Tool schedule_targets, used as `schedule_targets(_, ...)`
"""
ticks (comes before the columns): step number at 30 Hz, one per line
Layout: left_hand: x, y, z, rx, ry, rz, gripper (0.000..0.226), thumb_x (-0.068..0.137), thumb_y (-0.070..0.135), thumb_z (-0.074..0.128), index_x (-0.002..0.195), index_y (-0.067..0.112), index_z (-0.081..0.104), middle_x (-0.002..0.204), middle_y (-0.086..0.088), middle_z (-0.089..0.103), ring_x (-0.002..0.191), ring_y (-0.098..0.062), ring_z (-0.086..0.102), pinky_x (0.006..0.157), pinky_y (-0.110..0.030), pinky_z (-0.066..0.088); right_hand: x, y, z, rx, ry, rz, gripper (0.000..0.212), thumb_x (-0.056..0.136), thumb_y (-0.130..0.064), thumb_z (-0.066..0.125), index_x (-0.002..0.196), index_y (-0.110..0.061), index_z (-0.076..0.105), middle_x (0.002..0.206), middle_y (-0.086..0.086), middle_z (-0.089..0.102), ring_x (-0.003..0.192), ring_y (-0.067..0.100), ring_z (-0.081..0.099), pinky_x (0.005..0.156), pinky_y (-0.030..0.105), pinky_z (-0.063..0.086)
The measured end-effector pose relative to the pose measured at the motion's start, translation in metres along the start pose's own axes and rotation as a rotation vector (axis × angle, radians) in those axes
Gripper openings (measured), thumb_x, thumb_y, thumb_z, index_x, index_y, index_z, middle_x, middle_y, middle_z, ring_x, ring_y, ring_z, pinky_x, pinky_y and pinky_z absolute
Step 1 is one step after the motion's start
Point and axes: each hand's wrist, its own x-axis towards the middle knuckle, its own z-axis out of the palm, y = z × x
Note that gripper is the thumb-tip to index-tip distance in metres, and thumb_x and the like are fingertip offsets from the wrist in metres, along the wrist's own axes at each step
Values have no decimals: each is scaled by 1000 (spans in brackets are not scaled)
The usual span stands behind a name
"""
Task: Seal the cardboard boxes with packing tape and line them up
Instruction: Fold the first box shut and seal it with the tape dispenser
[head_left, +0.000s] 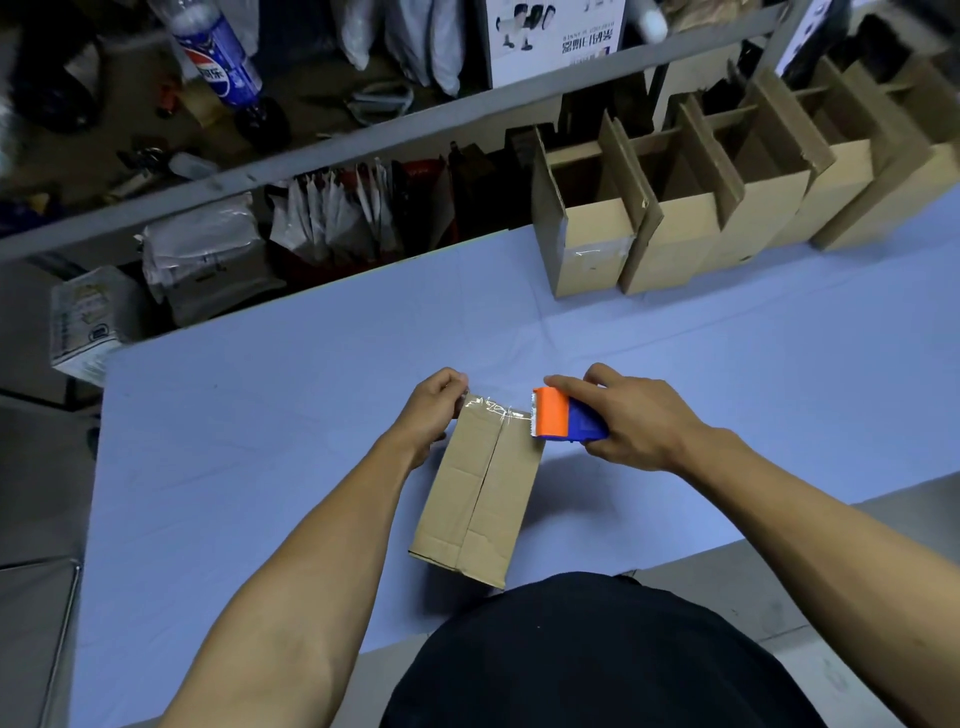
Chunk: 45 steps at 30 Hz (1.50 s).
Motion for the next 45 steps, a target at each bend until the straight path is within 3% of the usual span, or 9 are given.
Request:
schedule_targets(4, 6, -4, 7, -1, 48, 80, 32, 105, 32, 44, 78, 16, 51, 68, 4, 46, 63, -12, 41, 59, -20, 39, -2, 1, 3, 13, 6, 18, 81, 83, -39, 61, 153, -42, 19, 121, -4, 46, 79, 24, 56, 60, 29, 35)
schedule_targets(7, 9, -2, 14, -43, 94, 63, 31, 103, 33, 51, 82, 12, 60, 70, 1, 56, 61, -11, 49, 53, -17, 42, -6, 0, 6, 13, 17, 40, 80, 84, -41, 60, 152, -42, 19, 121, -4, 46, 79, 24, 57, 60, 29, 35)
schedule_targets(9, 14, -2, 15, -55, 156, 36, 19, 99, 36, 58, 97, 18, 65, 79, 1, 64, 65, -10, 57, 59, -21, 47, -7, 0, 8, 21, 19, 58, 79, 84, -42, 59, 152, -42, 19, 121, -4, 46, 79, 25, 58, 60, 29, 36)
schedule_targets(11, 13, -2, 14, -69, 248, -7, 23, 97, 38, 61, 115, 24, 59, 96, -2, 68, 76, -13, 65, 74, -30, 55, -9, -1, 9, 25, 17, 60, 79, 84, -42, 59, 152, -42, 18, 121, -4, 46, 80, 25, 58, 61, 29, 38)
schedule_targets(14, 5, -5, 11, 25, 353, 46, 28, 99, 44, 52, 91, 20, 66, 99, -3, 70, 87, -17, 68, 87, -40, 55, -10, -6, 13, 43, 24, 66, 80, 84, -43, 59, 152, -43, 19, 120, -3, 47, 82, 25, 59, 61, 29, 38)
schedule_targets(17, -14, -15, 16, 123, 328, 78, 50, 98, 53, 45, 84, 9, 66, 87, -10, 70, 81, -21, 64, 75, -37, 51, -6, -15, 16, 70, 44, 82, 79, 83, -42, 59, 152, -42, 20, 121, -3, 47, 83, 25, 59, 61, 29, 36)
schedule_targets(23, -30, -20, 26, 280, 450, 84, 51, 103, 40, 42, 61, 12, 43, 59, -4, 47, 64, -23, 44, 59, -33, 33, 11, -23, 11, -24, 83, 51, 79, 83, -39, 58, 152, -43, 20, 121, 0, 46, 88, 26, 60, 60, 29, 33)
schedule_targets(32, -34, -24, 45, 250, 596, 25, 48, 106, 38, 35, 61, 22, 40, 67, 1, 51, 67, -19, 46, 64, -30, 34, 21, -10, 1, -67, 85, -30, 80, 85, -39, 58, 154, -40, 17, 120, 2, 47, 84, 30, 60, 60, 29, 33)
schedule_targets(45, -35, -18, 53, 249, 530, 11, 50, 103, 43, 40, 60, 17, 39, 60, 2, 46, 66, -23, 42, 63, -31, 34, 4, 35, 20, 81, 80, -99, 83, 86, -56, 59, 154, -42, 14, 107, -2, 51, 80, 27, 57, 60, 30, 35)
